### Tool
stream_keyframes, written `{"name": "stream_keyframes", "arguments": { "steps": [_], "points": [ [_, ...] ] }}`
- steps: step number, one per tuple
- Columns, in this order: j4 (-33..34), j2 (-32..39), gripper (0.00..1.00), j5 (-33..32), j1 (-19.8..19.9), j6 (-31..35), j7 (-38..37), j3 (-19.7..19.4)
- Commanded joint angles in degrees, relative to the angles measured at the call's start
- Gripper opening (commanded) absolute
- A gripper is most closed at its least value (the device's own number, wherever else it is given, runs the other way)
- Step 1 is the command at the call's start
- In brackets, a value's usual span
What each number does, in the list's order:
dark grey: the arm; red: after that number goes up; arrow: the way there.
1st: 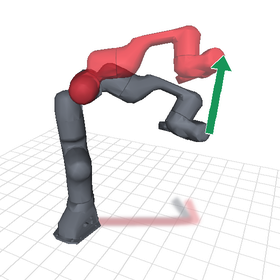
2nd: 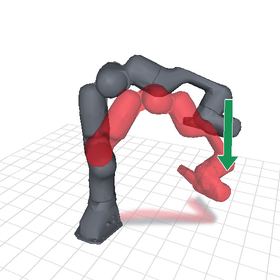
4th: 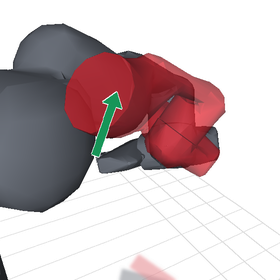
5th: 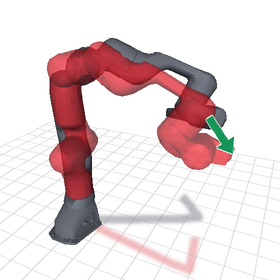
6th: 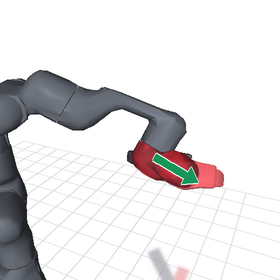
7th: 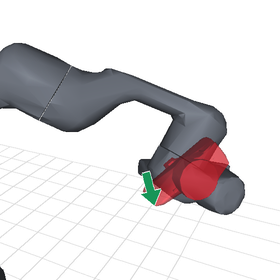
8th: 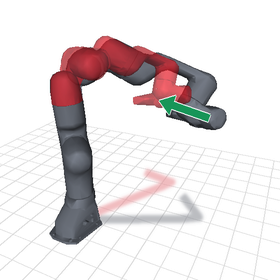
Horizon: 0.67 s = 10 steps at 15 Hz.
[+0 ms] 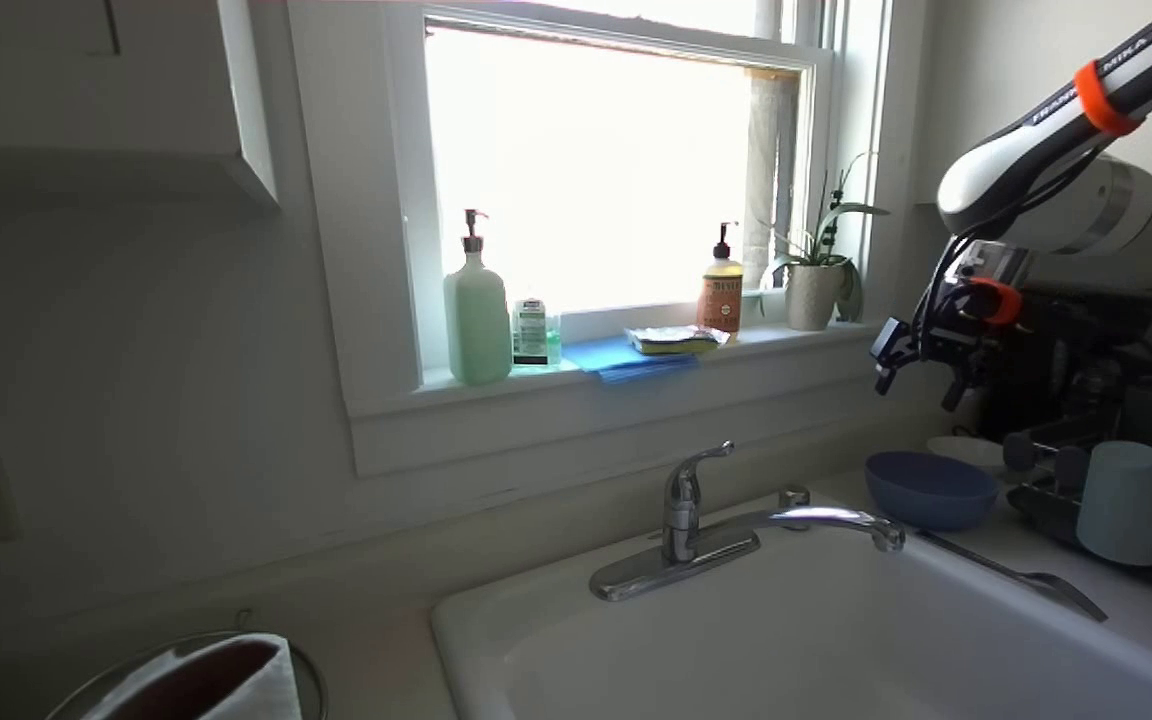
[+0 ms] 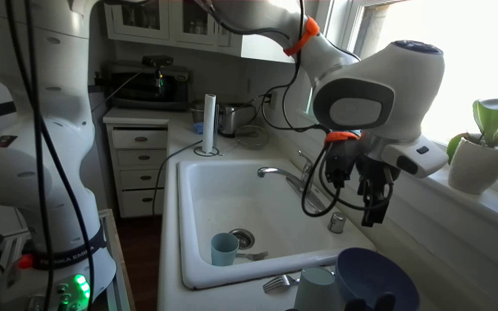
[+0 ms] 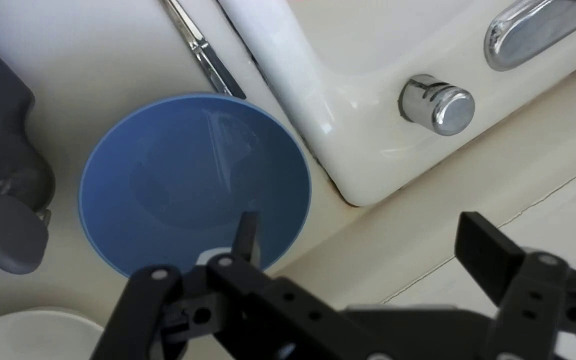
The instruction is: Pour the contents of the blue bowl into the grey cup in the sink
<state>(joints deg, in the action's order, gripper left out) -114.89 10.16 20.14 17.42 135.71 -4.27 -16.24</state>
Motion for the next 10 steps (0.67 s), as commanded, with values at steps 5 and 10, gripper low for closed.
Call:
{"name": "stream_keyframes", "arguments": {
  "steps": [5, 10],
  "points": [
    [13.1, 15.1, 1.00, 1.0, 2.9, -0.4, 3.6, 2.3],
    [19.4, 22.7, 1.00, 1.0, 4.3, -1.7, 2.2, 3.5]
  ]
}}
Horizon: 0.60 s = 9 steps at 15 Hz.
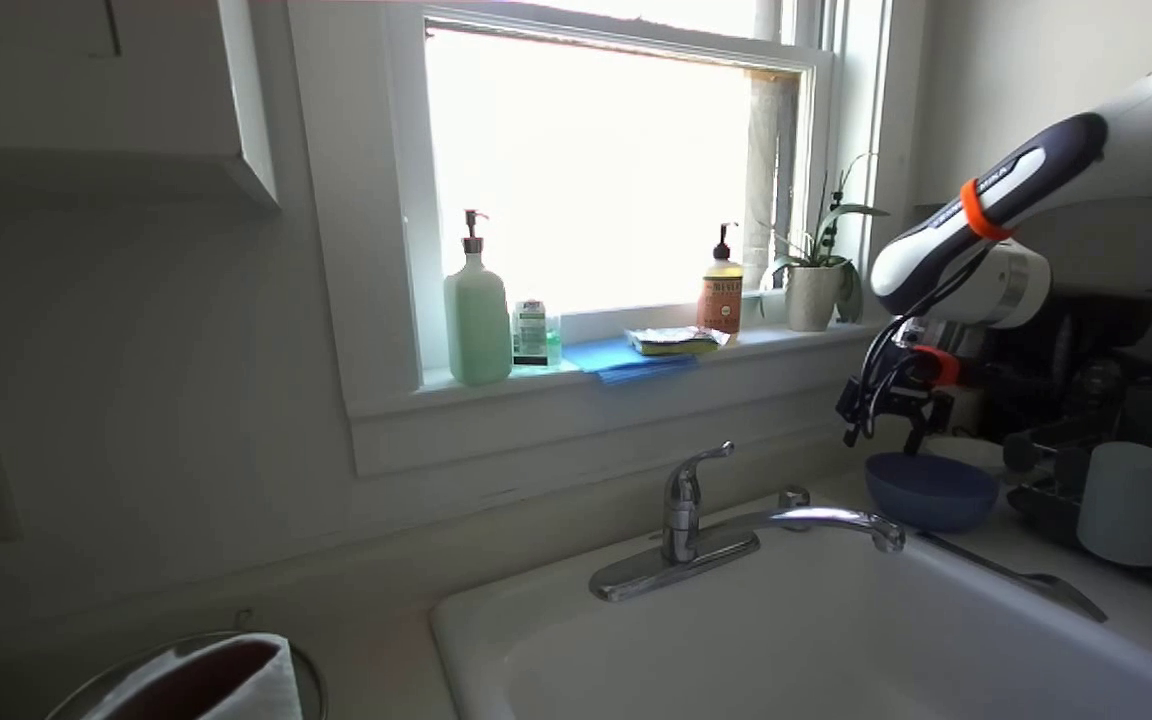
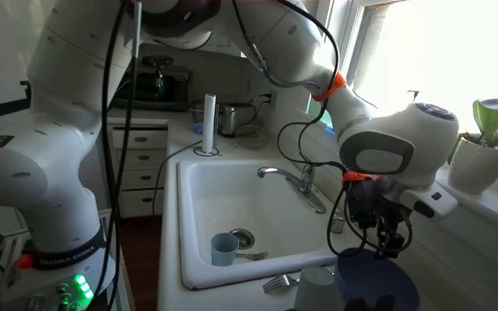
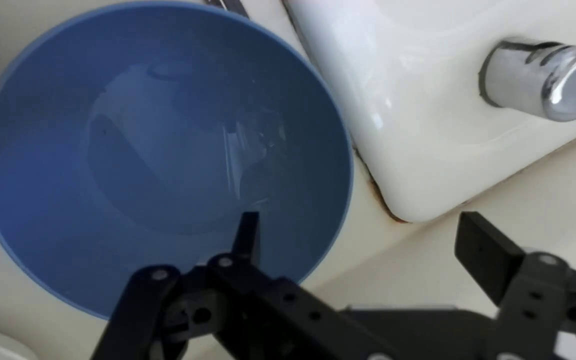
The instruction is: Pour the contents of the blue bowl into the grey cup in the sink
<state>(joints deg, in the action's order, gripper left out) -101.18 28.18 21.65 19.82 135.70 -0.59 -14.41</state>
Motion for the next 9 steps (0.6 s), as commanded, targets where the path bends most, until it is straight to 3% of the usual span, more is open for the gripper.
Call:
{"name": "stream_keyframes", "arguments": {
  "steps": [1, 2, 3, 9],
  "points": [
    [6.7, 5.7, 1.00, -0.7, 2.0, -1.9, -1.8, 1.9],
    [7.6, 6.8, 1.00, -1.0, 2.1, -1.8, -1.9, 2.1],
    [8.7, 7.7, 0.81, -1.3, 2.2, -2.4, -2.3, 2.1],
    [14.0, 10.8, 0.36, -3.0, 2.4, -6.6, -3.8, 1.9]
  ]
}}
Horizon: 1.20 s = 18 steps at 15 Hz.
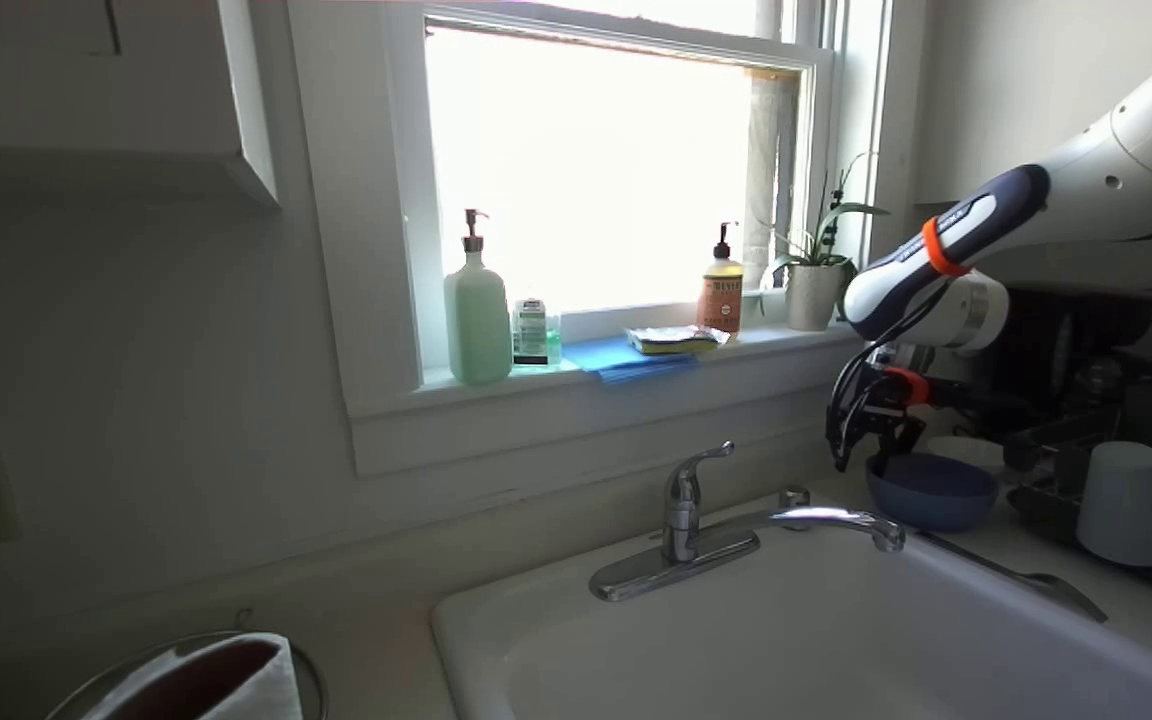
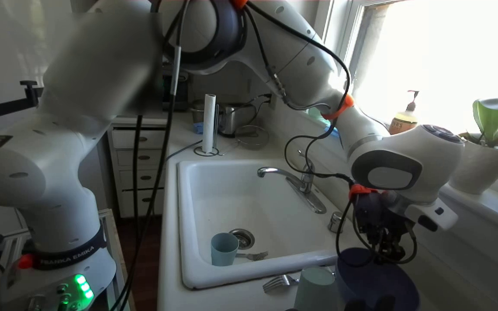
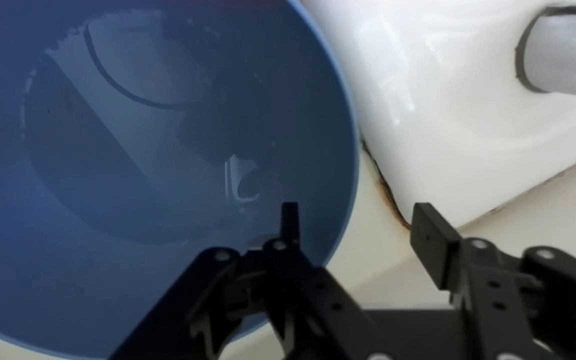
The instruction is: Pour the contents of the blue bowl into the grey cup in the sink
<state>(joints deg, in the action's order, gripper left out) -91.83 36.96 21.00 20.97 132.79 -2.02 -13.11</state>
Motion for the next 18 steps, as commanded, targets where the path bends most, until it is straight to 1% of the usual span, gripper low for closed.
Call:
{"name": "stream_keyframes", "arguments": {
  "steps": [1, 5, 6, 7, 8, 9, 12, 13, 14, 15, 16, 18],
  "points": [
    [5.2, 2.3, 0.30, -2.9, 1.2, -4.6, -2.8, 0.4],
    [7.5, 3.5, 0.02, -5.0, 1.2, -7.1, -4.7, -0.1],
    [7.8, 3.9, 0.45, -5.1, 1.3, -7.5, -5.4, -0.1],
    [8.1, 4.1, 0.41, -5.3, 1.4, -8.0, -5.7, -0.1],
    [8.5, 4.3, 0.42, -5.5, 1.4, -8.4, -6.0, -0.2],
    [8.5, 4.4, 0.47, -5.7, 1.4, -8.6, -6.3, -0.2],
    [9.2, 5.1, 0.67, -6.2, 1.6, -10.6, -6.9, -0.2],
    [9.4, 5.3, 0.59, -6.3, 1.7, -11.0, -7.0, -0.2],
    [9.7, 5.4, 0.31, -6.3, 1.9, -11.7, -6.9, -0.1],
    [10.0, 5.6, 0.34, -6.3, 2.0, -12.3, -6.8, 0.0],
    [10.2, 5.7, 0.32, -6.2, 2.1, -13.0, -6.7, 0.0],
    [10.7, 5.8, 0.17, -6.2, 2.4, -14.0, -6.6, 0.0]
  ]
}}
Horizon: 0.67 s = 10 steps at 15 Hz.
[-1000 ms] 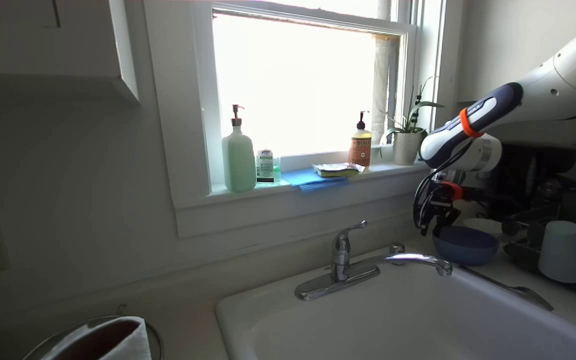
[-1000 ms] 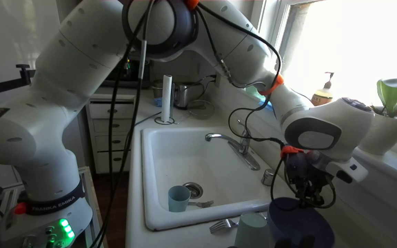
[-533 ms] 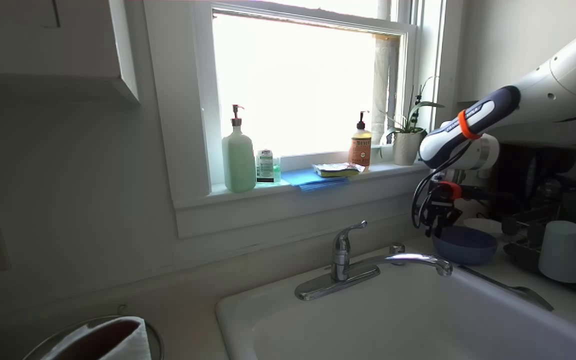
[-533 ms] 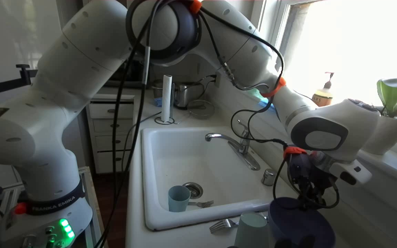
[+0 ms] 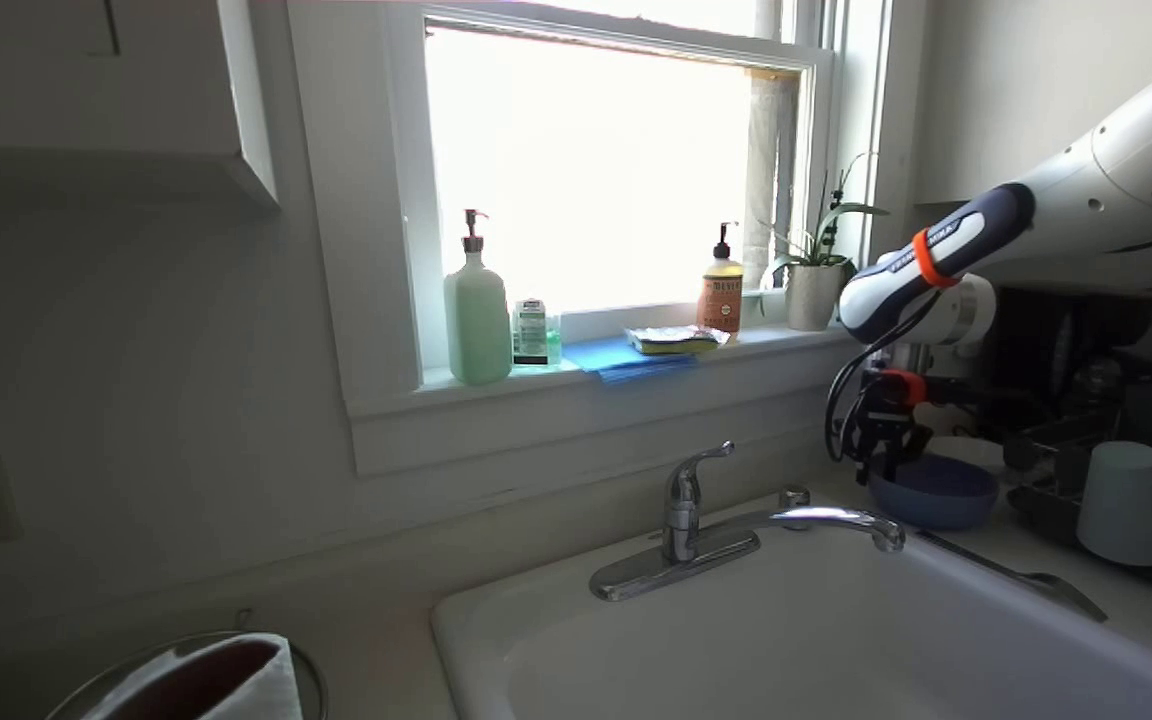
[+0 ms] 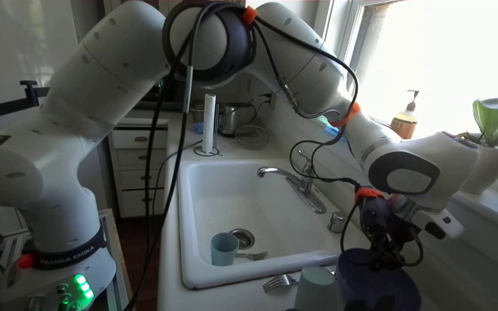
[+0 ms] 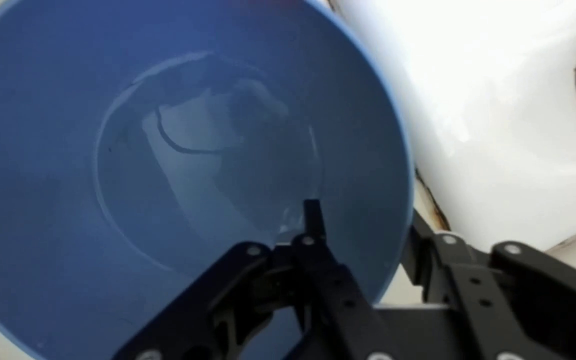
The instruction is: Pour the contents of the blue bowl into the grey cup in the sink
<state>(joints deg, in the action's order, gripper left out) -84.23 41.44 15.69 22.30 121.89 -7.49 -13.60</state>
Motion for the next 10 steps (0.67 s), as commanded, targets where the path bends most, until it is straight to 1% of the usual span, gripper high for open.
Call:
{"name": "stream_keyframes", "arguments": {
  "steps": [1, 2, 3, 5, 6, 7, 10],
  "points": [
    [3.4, 1.4, 0.08, -0.9, 1.1, -3.6, -1.1, 0.5],
    [3.6, 1.5, 0.02, -0.9, 1.2, -4.1, -1.1, 0.5],
    [3.8, 1.4, 0.01, -0.8, 1.3, -4.4, -1.0, 0.5],
    [4.2, 1.3, 0.00, -0.8, 1.5, -5.5, -0.9, 0.6],
    [4.6, 1.2, 0.02, -0.7, 1.6, -5.9, -0.9, 0.6],
    [4.9, 1.2, 0.00, -0.7, 1.8, -6.3, -1.0, 0.6],
    [5.6, 0.2, 0.01, -0.5, 1.9, -7.9, -1.4, 0.6]
  ]
}}
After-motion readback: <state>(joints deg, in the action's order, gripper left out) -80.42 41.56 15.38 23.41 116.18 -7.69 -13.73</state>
